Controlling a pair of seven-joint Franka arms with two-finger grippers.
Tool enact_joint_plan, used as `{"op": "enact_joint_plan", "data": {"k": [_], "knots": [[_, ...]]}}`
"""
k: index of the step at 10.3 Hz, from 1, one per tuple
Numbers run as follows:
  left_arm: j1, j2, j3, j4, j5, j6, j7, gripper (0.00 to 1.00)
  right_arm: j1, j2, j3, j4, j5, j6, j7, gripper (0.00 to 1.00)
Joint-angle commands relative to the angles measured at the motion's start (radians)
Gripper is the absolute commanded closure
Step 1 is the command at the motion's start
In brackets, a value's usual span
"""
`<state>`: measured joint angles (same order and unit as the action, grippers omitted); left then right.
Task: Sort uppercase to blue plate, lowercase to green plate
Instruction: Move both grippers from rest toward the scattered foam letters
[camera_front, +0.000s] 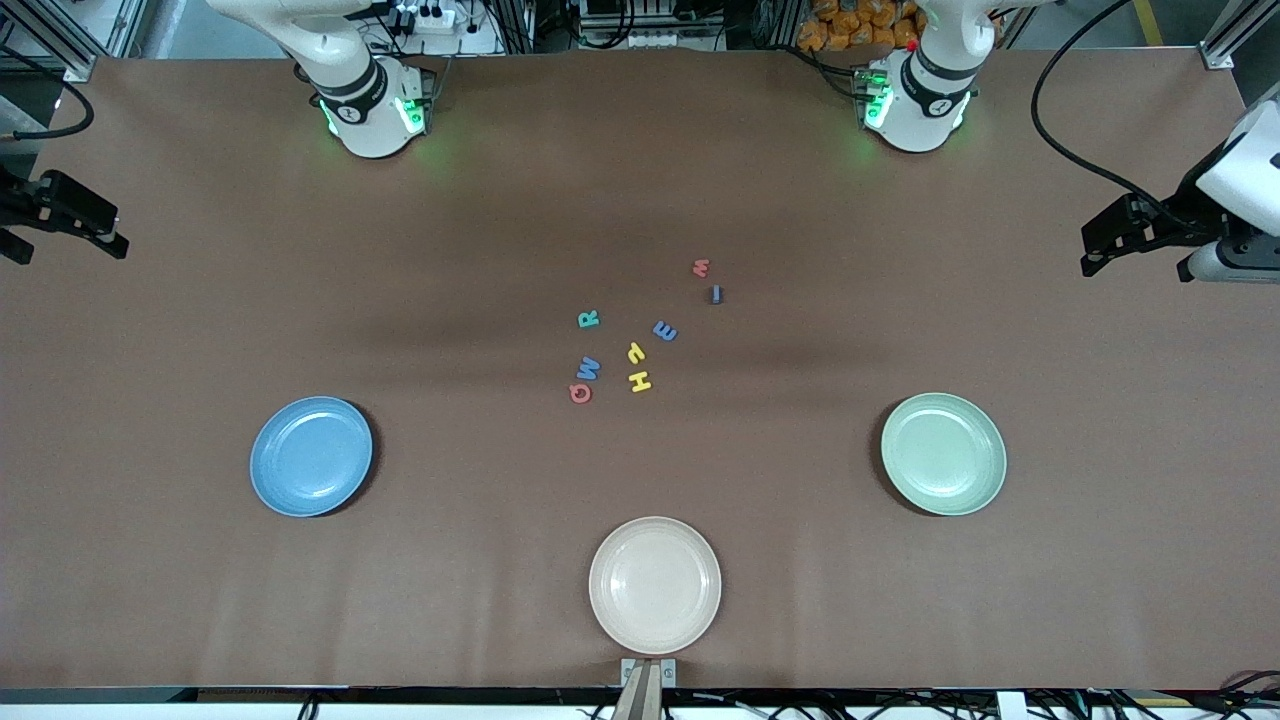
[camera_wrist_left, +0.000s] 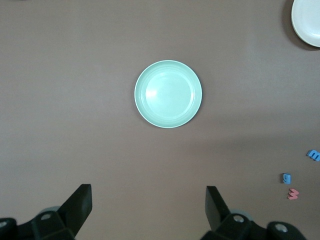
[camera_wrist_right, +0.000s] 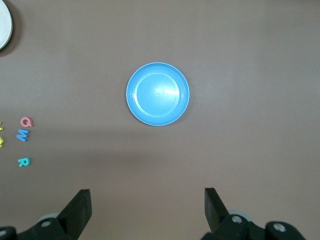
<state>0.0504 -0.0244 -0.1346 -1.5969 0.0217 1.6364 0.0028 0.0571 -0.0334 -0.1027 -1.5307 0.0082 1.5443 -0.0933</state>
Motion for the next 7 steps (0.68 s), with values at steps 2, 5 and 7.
{"op": "enact_joint_plan", "data": {"k": [2,5,7], "knots": [[-0.001,-0.014,-0.002,-0.002,0.0,-0.012,-0.017,0.0,-0.008,0.001,0.011,0.018,-0.011,-0.02,0.0,0.0],[-0.009,-0.002,-0.01,-0.018,-0.018,-0.013,-0.021,0.0,-0.003,0.004,0.012,0.011,-0.011,-0.023,0.001,0.0],[-0.033,0.008,-0.055,-0.049,-0.043,-0.012,-0.059,0.0,0.039,0.024,0.014,-0.026,-0.008,-0.009,0.036,0.0]]}}
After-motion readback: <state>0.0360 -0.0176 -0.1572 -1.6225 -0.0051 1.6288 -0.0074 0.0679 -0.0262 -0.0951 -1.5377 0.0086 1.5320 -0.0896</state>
